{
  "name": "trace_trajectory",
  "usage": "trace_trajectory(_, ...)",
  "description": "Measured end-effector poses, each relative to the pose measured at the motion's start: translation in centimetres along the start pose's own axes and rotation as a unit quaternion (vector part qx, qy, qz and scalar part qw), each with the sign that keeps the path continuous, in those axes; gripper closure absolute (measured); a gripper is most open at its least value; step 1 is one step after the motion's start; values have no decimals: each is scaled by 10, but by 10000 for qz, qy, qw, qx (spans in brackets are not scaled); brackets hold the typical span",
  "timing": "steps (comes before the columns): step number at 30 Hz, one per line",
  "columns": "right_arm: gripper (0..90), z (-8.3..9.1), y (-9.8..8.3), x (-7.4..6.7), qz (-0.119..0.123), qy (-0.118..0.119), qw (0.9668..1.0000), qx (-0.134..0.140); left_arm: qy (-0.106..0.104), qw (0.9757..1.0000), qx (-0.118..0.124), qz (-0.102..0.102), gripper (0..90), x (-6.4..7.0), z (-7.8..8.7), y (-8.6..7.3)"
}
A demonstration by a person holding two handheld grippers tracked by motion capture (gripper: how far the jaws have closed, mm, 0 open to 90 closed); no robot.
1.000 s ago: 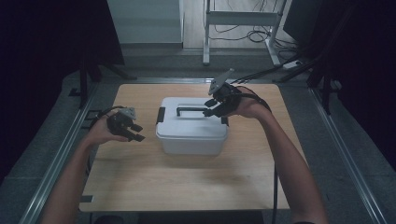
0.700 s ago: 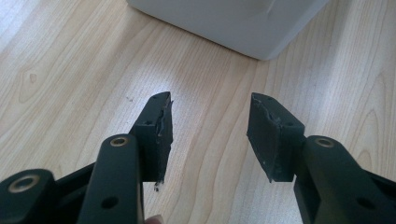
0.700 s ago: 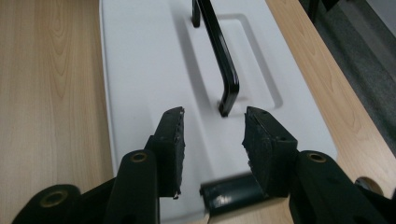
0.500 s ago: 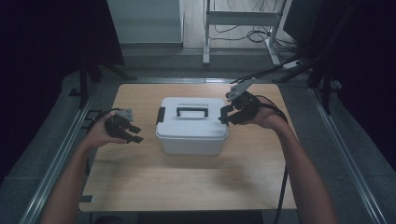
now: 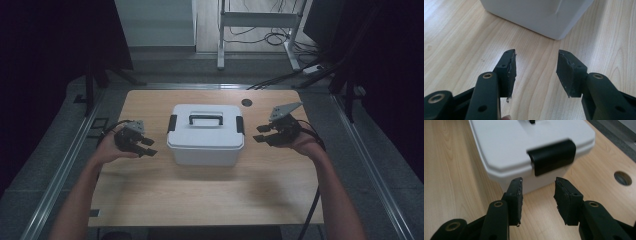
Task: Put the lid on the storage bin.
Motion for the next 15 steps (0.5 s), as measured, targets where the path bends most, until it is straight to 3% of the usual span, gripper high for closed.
trace_trajectory(9, 571, -4, -37, 1, -369, -113, 9990, 205, -16, 10000, 55, 39, 503, 1, -7, -8)
trace_trajectory(15, 570, -16, -59, -1, -550, -175, 9982, 165, -5, 10000, 67, 51, 502, 4, -10, -10)
Point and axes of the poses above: each handheld gripper's, and its own axes: z roughly backward along the jaws, y roughly out of its top, x roughly to its right, the point moved 2 cm from there along -z, roughly forward along the jaws, and after that the axes turned 1 degree about -x, right-handed, at the moved point
